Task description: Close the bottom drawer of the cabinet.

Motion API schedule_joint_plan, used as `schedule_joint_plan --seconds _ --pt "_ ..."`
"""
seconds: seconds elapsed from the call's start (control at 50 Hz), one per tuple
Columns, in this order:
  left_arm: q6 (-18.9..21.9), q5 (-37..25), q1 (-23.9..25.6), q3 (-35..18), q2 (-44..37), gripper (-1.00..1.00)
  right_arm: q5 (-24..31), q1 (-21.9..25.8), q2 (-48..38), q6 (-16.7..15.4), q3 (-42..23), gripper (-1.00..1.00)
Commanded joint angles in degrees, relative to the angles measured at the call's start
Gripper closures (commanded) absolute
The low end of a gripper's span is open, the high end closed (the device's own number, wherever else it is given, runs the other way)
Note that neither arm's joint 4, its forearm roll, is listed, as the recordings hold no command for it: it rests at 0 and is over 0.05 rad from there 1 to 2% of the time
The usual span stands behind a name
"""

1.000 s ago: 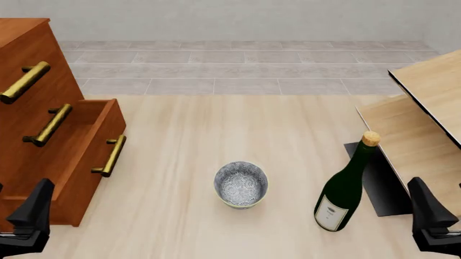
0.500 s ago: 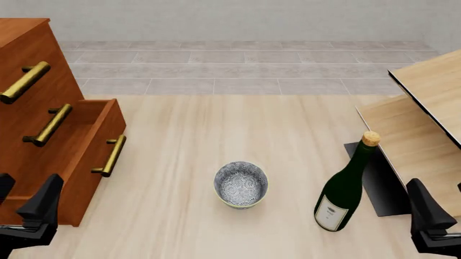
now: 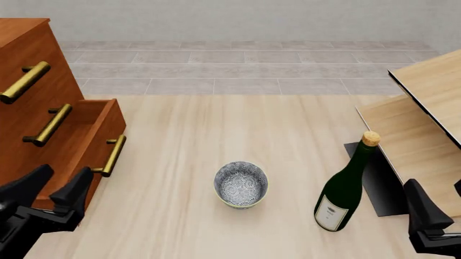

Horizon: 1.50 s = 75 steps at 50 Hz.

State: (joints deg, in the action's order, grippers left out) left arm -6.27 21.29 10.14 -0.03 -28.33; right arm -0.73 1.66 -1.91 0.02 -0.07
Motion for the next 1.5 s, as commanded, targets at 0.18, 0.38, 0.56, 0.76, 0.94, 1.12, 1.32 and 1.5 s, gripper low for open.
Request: schedule_joint_plan --seconds 0.18,0.38,0.56,0.76,0.94,1.12,1.32,1.5 --pt "-1.4 17.9 6.0 0.0 -21.8 -1.00 -0.2 0.4 -0.4 -0.4 0.0 -1.00" --pt "-1.7 32.2 7.7 0.0 -39.1 -1.00 0.2 0.0 0.2 -0.2 0.0 -1.00" --pt "-1.1 38.0 8.8 -0.2 -46.7 -1.00 -0.2 -0.1 -0.1 -0.1 0.0 -1.00" --pt "-2.3 40.0 8.3 -2.2 -52.8 -1.00 0.2 -0.1 0.3 -0.1 0.0 -1.00" --pt "-4.2 42.3 6.9 -3.8 -59.3 -1.00 -0.6 -0.2 -0.6 0.1 0.0 -1.00" --pt "-5.3 42.5 6.7 -6.1 -63.4 -1.00 -0.8 -0.3 -0.9 0.2 0.0 -1.00" --pt "-6.1 41.3 5.6 -9.0 -67.0 -1.00 -1.4 -0.4 -1.6 0.4 0.0 -1.00" --pt "-6.0 42.3 4.4 -9.9 -70.1 -1.00 -1.8 -0.3 -2.1 0.3 0.1 -1.00"
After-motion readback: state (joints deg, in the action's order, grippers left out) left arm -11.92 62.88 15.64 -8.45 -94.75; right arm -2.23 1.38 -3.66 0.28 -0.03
